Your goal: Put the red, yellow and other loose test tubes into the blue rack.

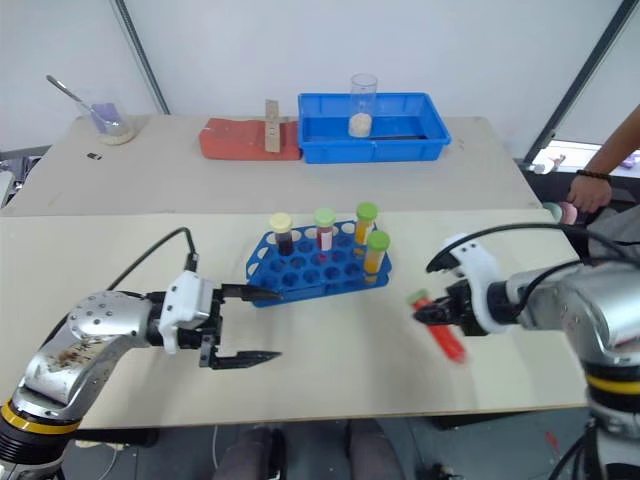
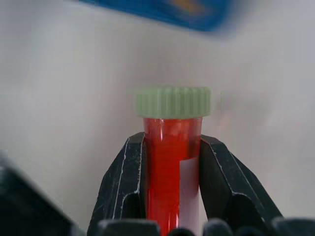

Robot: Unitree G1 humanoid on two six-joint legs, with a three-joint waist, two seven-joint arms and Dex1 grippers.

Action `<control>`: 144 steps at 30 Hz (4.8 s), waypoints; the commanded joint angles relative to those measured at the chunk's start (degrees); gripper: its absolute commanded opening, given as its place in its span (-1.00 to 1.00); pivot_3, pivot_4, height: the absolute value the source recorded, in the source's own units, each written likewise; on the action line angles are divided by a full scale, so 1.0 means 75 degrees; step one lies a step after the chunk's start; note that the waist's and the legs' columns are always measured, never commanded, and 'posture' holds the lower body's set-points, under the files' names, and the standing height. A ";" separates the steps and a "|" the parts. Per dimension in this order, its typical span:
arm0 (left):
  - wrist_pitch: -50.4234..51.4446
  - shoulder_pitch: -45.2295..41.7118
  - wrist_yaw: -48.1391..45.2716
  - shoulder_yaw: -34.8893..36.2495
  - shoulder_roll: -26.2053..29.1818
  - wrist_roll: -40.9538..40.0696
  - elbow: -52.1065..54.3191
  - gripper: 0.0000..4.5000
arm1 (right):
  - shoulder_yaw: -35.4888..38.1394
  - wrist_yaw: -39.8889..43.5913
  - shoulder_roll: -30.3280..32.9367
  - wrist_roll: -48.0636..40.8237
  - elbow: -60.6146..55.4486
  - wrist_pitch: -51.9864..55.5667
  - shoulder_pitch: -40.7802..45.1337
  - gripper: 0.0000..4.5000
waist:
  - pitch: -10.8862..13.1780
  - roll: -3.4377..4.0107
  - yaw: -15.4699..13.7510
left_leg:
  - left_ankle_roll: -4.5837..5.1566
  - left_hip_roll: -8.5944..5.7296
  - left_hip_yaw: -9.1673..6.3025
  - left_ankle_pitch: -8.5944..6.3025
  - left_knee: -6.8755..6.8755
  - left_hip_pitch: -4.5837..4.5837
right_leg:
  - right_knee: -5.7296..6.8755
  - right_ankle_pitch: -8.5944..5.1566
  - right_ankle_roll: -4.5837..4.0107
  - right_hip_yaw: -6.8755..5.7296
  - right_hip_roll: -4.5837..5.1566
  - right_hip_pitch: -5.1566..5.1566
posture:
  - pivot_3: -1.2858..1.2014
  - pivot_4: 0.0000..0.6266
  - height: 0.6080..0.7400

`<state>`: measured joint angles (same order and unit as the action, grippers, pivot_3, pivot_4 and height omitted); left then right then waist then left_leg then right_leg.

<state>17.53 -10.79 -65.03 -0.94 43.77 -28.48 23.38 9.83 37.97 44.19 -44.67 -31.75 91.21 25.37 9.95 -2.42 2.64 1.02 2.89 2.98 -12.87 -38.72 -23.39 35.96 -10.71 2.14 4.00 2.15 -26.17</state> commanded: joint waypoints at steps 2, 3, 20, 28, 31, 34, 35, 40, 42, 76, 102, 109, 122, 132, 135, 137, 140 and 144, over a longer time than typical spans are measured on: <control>-0.0002 -0.0094 0.0222 0.0557 0.0071 -0.0138 -0.0154 1.00 | 0.1116 -0.0657 -0.2102 -0.0506 -0.1260 -0.1726 -0.0516 -0.54 | 0.0000 0.0002 -0.0020 | 0.0000 0.0003 -0.0009 0.0000 -0.0005 0.0001 | 0.0005 -0.0001 -0.0002 -0.0007 -0.0005 0.0002 | 0.03 -0.52 1.00; 0.0102 -0.0162 0.0310 0.0622 0.0068 -0.0181 -0.0170 1.00 | 0.1015 -0.0904 -0.2469 -0.0324 -0.1345 -0.2125 -0.0599 -0.54 | 0.0001 0.0004 -0.0020 | -0.0001 0.0000 -0.0007 0.0000 -0.0004 -0.0001 | 0.0004 0.0000 -0.0001 -0.0004 -0.0002 0.0001 | 0.03 -0.52 1.00; 0.0452 -0.0005 0.0183 0.0777 0.0374 -0.0400 0.0104 1.00 | -0.1908 -0.1834 -0.4574 0.3783 0.1370 -0.9637 -0.0816 -0.55 | 0.0001 0.0003 -0.0010 | -0.0002 -0.0006 0.0014 0.0000 0.0004 -0.0003 | -0.0003 -0.0007 -0.0024 -0.0004 0.0017 -0.0003 | 0.03 -0.52 1.00; 0.0842 -0.0126 0.0323 0.0774 0.0426 -0.0643 0.0350 1.00 | -0.2205 -0.1927 -0.4822 0.4427 0.2345 -1.0957 -0.0902 -0.55 | 0.0001 0.0003 -0.0013 | -0.0002 -0.0005 0.0013 0.0000 0.0004 0.0000 | 0.0001 -0.0006 -0.0028 -0.0004 0.0017 -0.0002 | 0.03 -0.52 1.00; 0.1121 -0.0208 0.0398 0.0809 0.0426 -0.0859 0.0479 1.00 | -0.2323 -0.1943 -0.4940 0.4602 0.2610 -1.1301 -0.0976 -0.55 | 0.0001 0.0003 -0.0010 | -0.0002 -0.0005 0.0013 0.0001 0.0004 0.0008 | 0.0008 -0.0007 -0.0028 -0.0004 0.0016 0.0001 | 0.03 -0.52 1.00; 0.1237 -0.0276 0.0411 0.0858 0.0483 -0.0942 0.0458 1.00 | -0.2463 -0.1934 -0.4988 0.4770 0.2857 -1.1626 -0.1094 -0.55 | 0.0000 0.0002 -0.0008 | -0.0002 -0.0005 0.0012 0.0001 0.0004 0.0011 | 0.0008 -0.0007 -0.0029 -0.0004 0.0016 0.0003 | 0.03 -0.52 1.00; 0.1267 -0.0293 0.0414 0.0873 0.0493 -0.0959 0.0445 1.00 | -0.2488 -0.1935 -0.4994 0.4798 0.2911 -1.1694 -0.1111 -0.55 | 0.0001 0.0003 -0.0008 | -0.0002 -0.0005 0.0012 0.0001 0.0004 0.0011 | 0.0008 -0.0007 -0.0029 -0.0004 0.0016 0.0003 | 0.03 -0.52 1.00; 0.1356 -0.0373 0.0463 0.0913 0.0505 -0.1026 0.0397 1.00 | -0.2575 -0.2001 -0.5032 0.5007 0.3194 -1.2061 -0.1192 -0.55 | -0.0001 0.0001 -0.0002 | -0.0002 -0.0005 0.0015 0.0001 0.0004 0.0016 | 0.0011 -0.0013 -0.0039 -0.0002 0.0016 0.0004 | 0.03 -0.52 1.00; 0.1382 -0.0382 0.0470 0.0924 0.0503 -0.1036 0.0400 1.00 | -0.2583 -0.2028 -0.5044 0.5071 0.3257 -1.2164 -0.1203 -0.55 | -0.0001 0.0001 -0.0004 | -0.0003 -0.0005 0.0014 0.0001 0.0005 0.0016 | 0.0013 -0.0013 -0.0039 -0.0003 0.0015 0.0003 | 0.03 -0.52 1.00; 0.3266 -0.1502 0.0946 0.0372 0.2845 0.0236 -0.1046 1.00 | -0.2347 0.0933 -0.1822 0.3228 0.0524 -0.9614 -0.1662 0.82 | 0.0002 -0.0001 -0.0024 | -0.0003 -0.0005 0.0015 0.0001 0.0007 0.0025 | 0.0019 -0.0044 -0.0082 -0.0005 0.0013 0.0003 | 0.03 -0.52 1.00; 0.4131 -0.3648 -0.0262 -0.2746 0.2277 0.3212 -0.3250 1.00 | -0.2364 0.2616 -0.0541 0.1036 -0.0437 -0.7372 -0.0513 0.82 | 0.0009 -0.0020 -0.0247 | -0.0001 -0.0008 0.0012 -0.0001 -0.0013 0.0000 | 0.0029 -0.0054 -0.0069 -0.0004 0.0006 -0.0002 | 0.03 -0.52 1.00; 0.3905 -0.3639 -0.0385 -0.2920 0.2172 0.3556 -0.3480 -0.21 | -0.2207 0.2478 -0.0508 0.0747 -0.0593 -0.7092 -0.0512 0.84 | 0.0009 -0.0022 -0.0230 | -0.0001 -0.0008 0.0010 -0.0001 -0.0012 0.0002 | 0.0029 -0.0023 -0.0018 -0.0002 0.0006 -0.0002 | 0.03 -0.52 1.00; 0.3418 -0.3636 -0.1407 -0.0393 0.1745 0.1174 -0.2461 -0.58 | -0.1607 0.2303 0.0547 0.0888 -0.1017 -0.6900 -0.1246 0.84 | 0.0011 -0.0027 -0.0335 | -0.0001 -0.0008 -0.0003 -0.0001 -0.0018 -0.0024 | 0.0018 -0.0021 -0.0019 -0.0012 0.0007 -0.0009 | 0.03 -0.52 1.00; 0.3785 -0.3450 0.0681 0.0798 -0.0829 -0.0459 -0.1285 -0.58 | -0.0596 0.1914 0.1077 0.0310 -0.1391 -0.6610 -0.1759 0.84 | 0.0011 -0.0029 -0.0283 | -0.0002 -0.0021 -0.0001 0.0002 -0.0044 -0.0013 | 0.0016 0.0000 0.0006 -0.0001 0.0017 0.0012 | 0.03 -0.52 1.00; 0.3004 -0.3302 0.1473 0.0516 -0.1803 -0.0090 -0.1401 -0.58 | -0.0277 0.1733 0.1011 -0.0237 -0.1488 -0.6448 -0.1542 0.84 | 0.0011 -0.0030 -0.0253 | -0.0002 -0.0022 -0.0003 0.0002 -0.0042 0.0004 | 0.0021 0.0004 0.0006 0.0003 0.0016 0.0026 | 0.03 -0.52 1.00; 0.2665 -0.3220 0.1743 0.0373 -0.2148 0.0092 -0.1508 -0.58 | -0.0176 0.1675 0.1071 -0.0427 -0.1529 -0.6367 -0.1501 0.84 | 0.0011 -0.0030 -0.0245 | -0.0001 -0.0021 -0.0005 0.0002 -0.0041 0.0001 | 0.0015 0.0008 0.0005 0.0004 0.0012 0.0027 | 0.03 -0.52 1.00; 0.1971 -0.3097 0.2133 0.0135 -0.2639 0.0423 -0.1807 -0.58 | -0.0011 0.1681 0.1276 -0.0566 -0.1621 -0.6280 -0.1587 0.84 | 0.0010 -0.0029 -0.0257 | -0.0001 -0.0023 -0.0005 0.0002 -0.0036 0.0000 | 0.0011 0.0007 0.0003 0.0007 0.0011 0.0026 | 0.03 -0.52 1.00; 0.1243 -0.3053 0.2378 -0.0102 -0.3084 0.0763 -0.2272 -0.58 | 0.0157 0.1463 0.1419 -0.0783 -0.1769 -0.6127 -0.1713 0.84 | 0.0010 -0.0030 -0.0261 | -0.0001 -0.0026 -0.0005 0.0002 -0.0038 -0.0004 | 0.0005 0.0011 0.0008 0.0007 0.0015 0.0028 | 0.03 -0.52 1.00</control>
<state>29.88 -33.24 -47.73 -1.39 21.03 -23.51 5.90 8.67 49.68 54.05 -48.72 -43.16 44.64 12.55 10.03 -2.65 0.68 1.01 2.70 2.95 -12.86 -39.01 -23.43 36.00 -10.62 2.20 4.05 2.26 -25.96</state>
